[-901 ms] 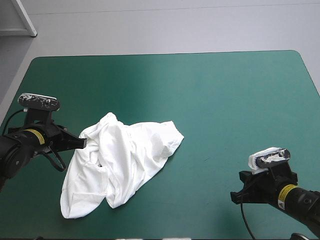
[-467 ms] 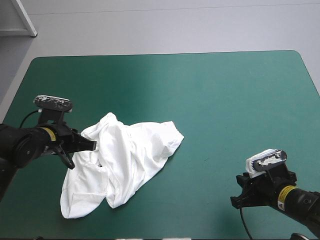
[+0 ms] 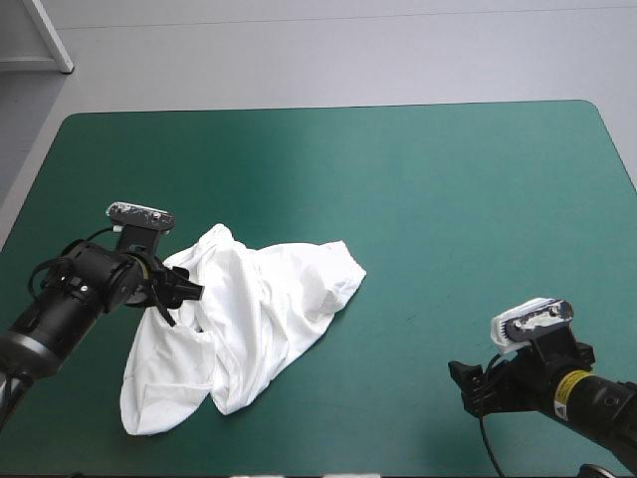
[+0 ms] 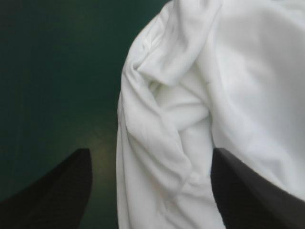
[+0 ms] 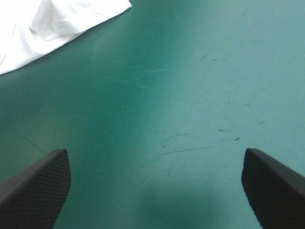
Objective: Fold the cloth
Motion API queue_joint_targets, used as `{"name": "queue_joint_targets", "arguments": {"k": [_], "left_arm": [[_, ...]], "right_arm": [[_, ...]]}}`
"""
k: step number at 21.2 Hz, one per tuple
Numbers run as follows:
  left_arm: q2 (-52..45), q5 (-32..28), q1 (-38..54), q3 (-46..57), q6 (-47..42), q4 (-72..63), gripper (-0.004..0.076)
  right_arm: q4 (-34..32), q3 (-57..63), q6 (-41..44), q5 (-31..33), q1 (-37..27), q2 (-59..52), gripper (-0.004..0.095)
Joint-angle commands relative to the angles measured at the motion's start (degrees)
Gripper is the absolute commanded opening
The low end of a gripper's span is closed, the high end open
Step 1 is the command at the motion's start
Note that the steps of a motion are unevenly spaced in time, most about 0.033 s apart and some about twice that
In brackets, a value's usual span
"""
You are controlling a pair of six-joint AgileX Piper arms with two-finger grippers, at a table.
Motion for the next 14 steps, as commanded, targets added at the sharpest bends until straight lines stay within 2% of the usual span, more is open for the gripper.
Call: {"name": "queue_joint_targets", "arguments": {"k": [1, 4, 8, 12, 14], "left_arm": [[-0.13, -3.27, 4.32, 4.5, 2.29, -5.1, 0.0517], [-1.84, -4.32, 6.35, 10.43, 4.87, -9.4, 0.0517], [-8.23, -1.86, 6.46, 17.99, 4.68, -14.42, 0.0517], [-16.42, 2.21, 6.46, 22.99, 4.18, -14.95, 0.0517], [-18.11, 2.08, 6.46, 24.8, 3.1, -13.45, 0.0512]], "right_arm": [[-1.71, -1.65, -0.3, -2.79, 0.13, 0.19, 0.0914], [-3.61, -1.65, -0.58, -3.5, 0.13, 0.73, 0.0914], [-5.97, -1.65, -0.58, -5.27, 0.13, 6.03, 0.0914], [-5.39, -1.77, -0.58, -12.93, 0.13, 13.6, 0.0914], [-5.46, -3.32, -0.58, -14.51, 0.13, 17.36, 0.0914]]}}
